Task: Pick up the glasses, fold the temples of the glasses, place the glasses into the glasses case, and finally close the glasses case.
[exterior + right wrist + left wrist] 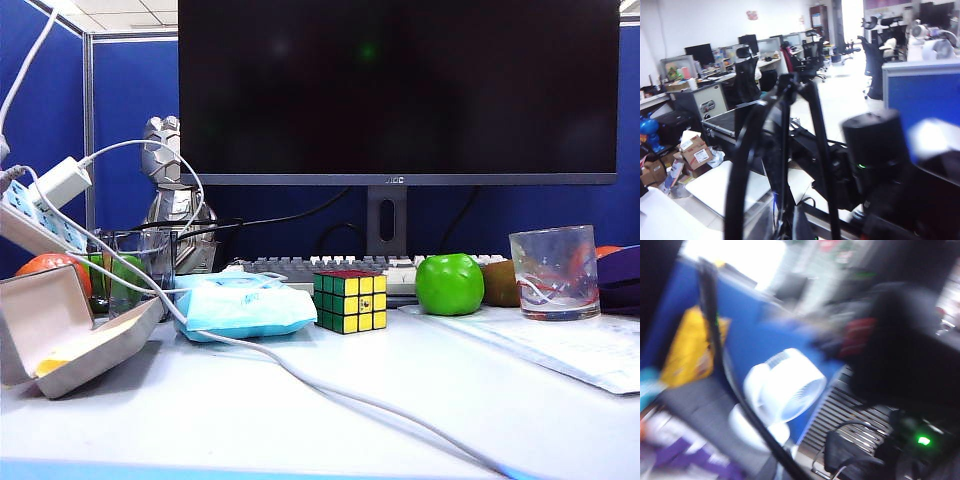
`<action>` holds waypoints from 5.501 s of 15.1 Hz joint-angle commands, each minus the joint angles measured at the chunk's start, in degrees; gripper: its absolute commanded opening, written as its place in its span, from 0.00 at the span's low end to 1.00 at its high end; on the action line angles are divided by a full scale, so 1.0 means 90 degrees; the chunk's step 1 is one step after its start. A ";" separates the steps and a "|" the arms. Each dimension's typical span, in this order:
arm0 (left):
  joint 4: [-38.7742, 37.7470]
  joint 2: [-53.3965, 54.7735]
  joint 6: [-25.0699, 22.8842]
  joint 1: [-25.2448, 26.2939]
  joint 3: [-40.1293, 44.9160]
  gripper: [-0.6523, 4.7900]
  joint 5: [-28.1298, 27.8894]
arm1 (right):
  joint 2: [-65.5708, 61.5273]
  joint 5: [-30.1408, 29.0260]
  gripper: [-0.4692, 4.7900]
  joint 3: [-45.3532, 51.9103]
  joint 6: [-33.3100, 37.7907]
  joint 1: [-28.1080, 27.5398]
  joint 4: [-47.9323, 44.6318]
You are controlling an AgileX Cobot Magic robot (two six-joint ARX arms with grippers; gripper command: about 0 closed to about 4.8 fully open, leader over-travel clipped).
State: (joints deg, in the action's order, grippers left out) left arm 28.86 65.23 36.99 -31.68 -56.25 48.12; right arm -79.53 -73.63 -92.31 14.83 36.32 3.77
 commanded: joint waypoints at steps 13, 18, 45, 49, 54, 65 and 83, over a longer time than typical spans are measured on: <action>0.2380 -0.0036 0.0670 -0.0007 -0.0019 0.11 0.0520 | -0.0022 0.0595 0.08 -0.0012 0.0066 -0.0321 0.1418; 0.0398 -0.0034 0.0146 -0.0002 -0.0019 0.11 -0.0799 | 0.0155 0.0483 0.08 -0.0012 0.0036 -0.0425 0.1411; -0.7242 0.1870 -0.1710 0.1263 0.0311 0.69 -0.5775 | 0.0435 0.1761 0.08 -0.0012 -0.1226 -0.0884 0.3475; -0.7235 0.1882 -0.1710 0.1263 0.0313 0.30 -0.5775 | 0.0432 0.1763 0.08 -0.0012 -0.1229 -0.0884 0.3473; -0.7235 0.1882 -0.1734 0.1263 0.0313 0.18 -0.5763 | 0.0432 0.1812 0.08 -0.0012 -0.1231 -0.0884 0.3478; -0.8325 0.1239 -0.1906 0.1258 0.0304 0.11 -0.4886 | 0.0432 0.1909 0.08 -0.0012 -0.1345 -0.0886 0.3602; -0.5620 0.3065 -0.1387 -0.0775 -0.1219 0.11 -0.4813 | 0.1020 0.5253 0.08 -0.0017 -0.1540 -0.1127 0.6851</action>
State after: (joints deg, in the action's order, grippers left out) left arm -22.76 92.14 25.63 -38.26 -66.08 5.19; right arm -70.81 -27.40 -92.27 1.17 26.13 64.88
